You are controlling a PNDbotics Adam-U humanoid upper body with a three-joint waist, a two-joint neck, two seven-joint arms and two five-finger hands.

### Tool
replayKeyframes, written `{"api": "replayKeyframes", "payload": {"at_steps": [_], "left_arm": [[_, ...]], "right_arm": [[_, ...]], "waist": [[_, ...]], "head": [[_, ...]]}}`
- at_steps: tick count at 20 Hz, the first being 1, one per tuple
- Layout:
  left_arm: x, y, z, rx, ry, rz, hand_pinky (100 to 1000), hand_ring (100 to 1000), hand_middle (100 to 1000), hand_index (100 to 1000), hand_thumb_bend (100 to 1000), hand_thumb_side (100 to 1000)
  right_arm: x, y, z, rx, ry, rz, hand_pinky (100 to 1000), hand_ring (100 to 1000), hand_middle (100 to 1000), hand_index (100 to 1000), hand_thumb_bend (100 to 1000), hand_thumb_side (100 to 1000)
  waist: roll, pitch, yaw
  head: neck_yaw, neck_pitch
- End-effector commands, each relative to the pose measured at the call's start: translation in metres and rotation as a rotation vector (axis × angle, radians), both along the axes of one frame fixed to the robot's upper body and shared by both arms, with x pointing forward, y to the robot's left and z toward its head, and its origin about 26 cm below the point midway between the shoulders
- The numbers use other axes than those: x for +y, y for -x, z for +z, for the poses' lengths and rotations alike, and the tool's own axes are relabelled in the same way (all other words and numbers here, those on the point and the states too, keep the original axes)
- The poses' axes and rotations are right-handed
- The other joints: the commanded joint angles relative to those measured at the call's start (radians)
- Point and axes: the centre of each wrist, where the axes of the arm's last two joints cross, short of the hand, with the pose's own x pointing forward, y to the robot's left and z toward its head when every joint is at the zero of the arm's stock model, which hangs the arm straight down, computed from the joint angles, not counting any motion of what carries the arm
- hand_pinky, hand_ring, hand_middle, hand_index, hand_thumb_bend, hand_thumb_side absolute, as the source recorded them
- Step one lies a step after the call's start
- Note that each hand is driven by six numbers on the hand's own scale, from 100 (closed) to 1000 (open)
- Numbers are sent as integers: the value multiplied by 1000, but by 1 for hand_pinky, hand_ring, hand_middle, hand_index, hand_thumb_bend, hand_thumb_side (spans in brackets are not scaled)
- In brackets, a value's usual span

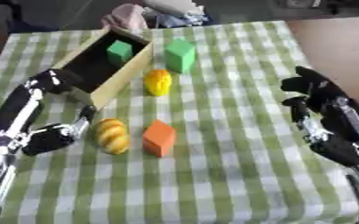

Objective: Pick up objects on the table and place them in the box.

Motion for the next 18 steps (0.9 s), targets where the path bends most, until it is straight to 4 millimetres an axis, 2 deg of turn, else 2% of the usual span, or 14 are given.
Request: {"api": "replayKeyframes", "payload": {"at_steps": [1, 12, 18], "left_arm": [[8, 2, 16, 26, -136, -30, 764, 743, 806, 852, 377, 410], [9, -4, 46, 186, -421, -202, 776, 752, 813, 865, 486, 358], [4, -8, 58, 229, -503, -244, 777, 729, 788, 867, 504, 353]], "right_arm": [[-3, 0, 7, -28, 14, -10, 707, 825, 770, 950, 100, 470], [-3, 0, 6, -23, 8, -10, 703, 818, 762, 951, 100, 470], [-2, 0, 5, -21, 7, -6, 702, 817, 759, 951, 100, 470]], "waist": [[1, -25, -2], [7, -28, -20], [8, -29, -25]], "head": [[-1, 5], [8, 5], [9, 5]]}}
